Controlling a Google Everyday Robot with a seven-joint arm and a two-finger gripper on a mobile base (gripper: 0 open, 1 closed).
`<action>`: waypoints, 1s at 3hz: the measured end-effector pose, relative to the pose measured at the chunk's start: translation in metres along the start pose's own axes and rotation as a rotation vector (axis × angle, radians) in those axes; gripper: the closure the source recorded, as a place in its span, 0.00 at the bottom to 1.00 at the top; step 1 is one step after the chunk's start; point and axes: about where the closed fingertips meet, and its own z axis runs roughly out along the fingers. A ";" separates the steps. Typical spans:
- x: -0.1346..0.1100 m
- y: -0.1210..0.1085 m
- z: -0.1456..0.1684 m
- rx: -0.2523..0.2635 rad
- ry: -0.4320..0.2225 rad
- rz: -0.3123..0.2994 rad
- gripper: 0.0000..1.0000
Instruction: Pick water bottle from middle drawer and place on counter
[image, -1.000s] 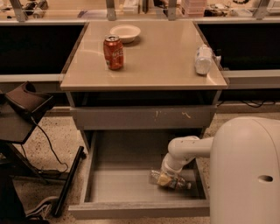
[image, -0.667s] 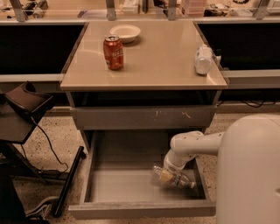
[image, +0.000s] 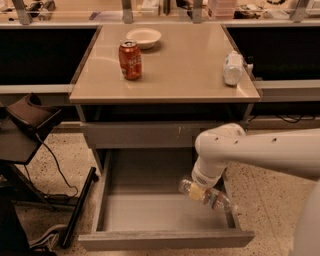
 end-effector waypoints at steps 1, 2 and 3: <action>-0.019 -0.019 -0.109 0.112 -0.018 0.038 1.00; -0.040 -0.041 -0.213 0.252 -0.104 0.057 1.00; -0.042 -0.042 -0.299 0.387 -0.208 0.073 1.00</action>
Offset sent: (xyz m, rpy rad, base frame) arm 0.0854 -0.0168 0.3482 -0.0519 -0.4614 -0.1303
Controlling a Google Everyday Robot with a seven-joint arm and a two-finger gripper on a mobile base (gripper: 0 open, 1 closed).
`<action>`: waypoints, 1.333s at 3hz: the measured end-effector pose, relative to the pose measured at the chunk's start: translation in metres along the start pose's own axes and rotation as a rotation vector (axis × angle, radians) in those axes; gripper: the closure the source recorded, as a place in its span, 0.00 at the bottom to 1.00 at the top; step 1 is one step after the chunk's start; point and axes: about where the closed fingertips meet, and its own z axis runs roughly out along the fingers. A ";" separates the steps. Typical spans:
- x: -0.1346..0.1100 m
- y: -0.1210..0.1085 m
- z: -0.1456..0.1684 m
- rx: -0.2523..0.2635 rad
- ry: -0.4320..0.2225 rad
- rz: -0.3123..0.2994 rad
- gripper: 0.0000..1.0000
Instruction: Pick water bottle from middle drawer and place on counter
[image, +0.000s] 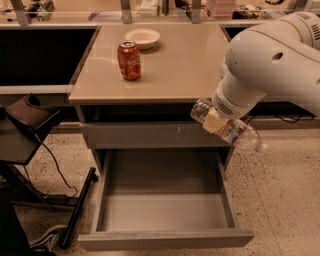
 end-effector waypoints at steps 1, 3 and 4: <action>0.000 0.000 0.000 0.000 0.000 0.000 1.00; -0.044 -0.038 0.031 -0.085 0.167 -0.104 1.00; -0.057 -0.064 0.060 -0.155 0.244 -0.092 1.00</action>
Offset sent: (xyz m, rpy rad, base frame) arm 0.1003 0.0207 0.0712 -0.1504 0.1301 0.0948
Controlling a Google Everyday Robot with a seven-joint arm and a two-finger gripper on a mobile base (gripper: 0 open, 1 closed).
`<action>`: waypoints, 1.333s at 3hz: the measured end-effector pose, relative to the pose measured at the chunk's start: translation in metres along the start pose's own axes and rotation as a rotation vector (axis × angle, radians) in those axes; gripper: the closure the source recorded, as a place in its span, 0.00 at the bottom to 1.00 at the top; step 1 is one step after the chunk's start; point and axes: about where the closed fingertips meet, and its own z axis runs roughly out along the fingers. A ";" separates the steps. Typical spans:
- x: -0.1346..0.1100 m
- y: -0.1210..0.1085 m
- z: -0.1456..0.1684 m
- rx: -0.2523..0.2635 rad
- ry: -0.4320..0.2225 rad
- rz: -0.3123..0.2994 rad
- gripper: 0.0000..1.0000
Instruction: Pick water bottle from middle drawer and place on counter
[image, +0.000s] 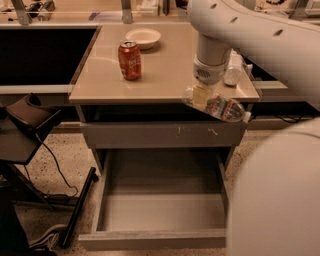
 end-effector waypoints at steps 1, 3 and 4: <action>-0.017 -0.034 -0.004 -0.023 -0.039 0.068 1.00; -0.061 -0.096 -0.128 0.132 -0.302 0.166 1.00; -0.080 -0.114 -0.137 0.125 -0.417 0.210 1.00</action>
Offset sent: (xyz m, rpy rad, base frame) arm 0.1197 0.0004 0.2540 0.2964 -0.4894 -0.1141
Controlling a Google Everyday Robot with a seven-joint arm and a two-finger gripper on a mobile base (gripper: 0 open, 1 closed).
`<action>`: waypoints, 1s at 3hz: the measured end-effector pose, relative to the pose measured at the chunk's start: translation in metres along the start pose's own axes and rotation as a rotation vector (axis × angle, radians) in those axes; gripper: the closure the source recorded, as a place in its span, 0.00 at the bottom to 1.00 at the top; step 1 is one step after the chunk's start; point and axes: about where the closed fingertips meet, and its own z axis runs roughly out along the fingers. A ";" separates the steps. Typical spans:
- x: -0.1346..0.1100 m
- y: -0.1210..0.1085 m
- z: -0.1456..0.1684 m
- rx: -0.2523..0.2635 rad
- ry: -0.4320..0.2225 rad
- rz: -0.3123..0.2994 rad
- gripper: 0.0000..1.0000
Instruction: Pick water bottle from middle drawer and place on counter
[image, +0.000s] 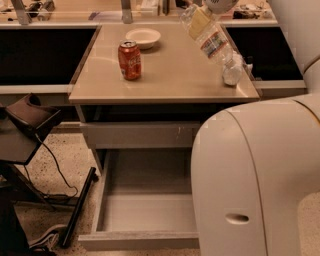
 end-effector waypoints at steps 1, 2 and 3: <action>-0.007 -0.009 0.031 -0.033 -0.059 0.070 1.00; 0.006 -0.014 0.072 -0.046 -0.009 0.126 1.00; 0.024 -0.018 0.104 -0.039 0.066 0.159 1.00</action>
Offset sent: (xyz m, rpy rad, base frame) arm 0.0909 -0.0230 -0.0793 0.1033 0.1035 -0.1514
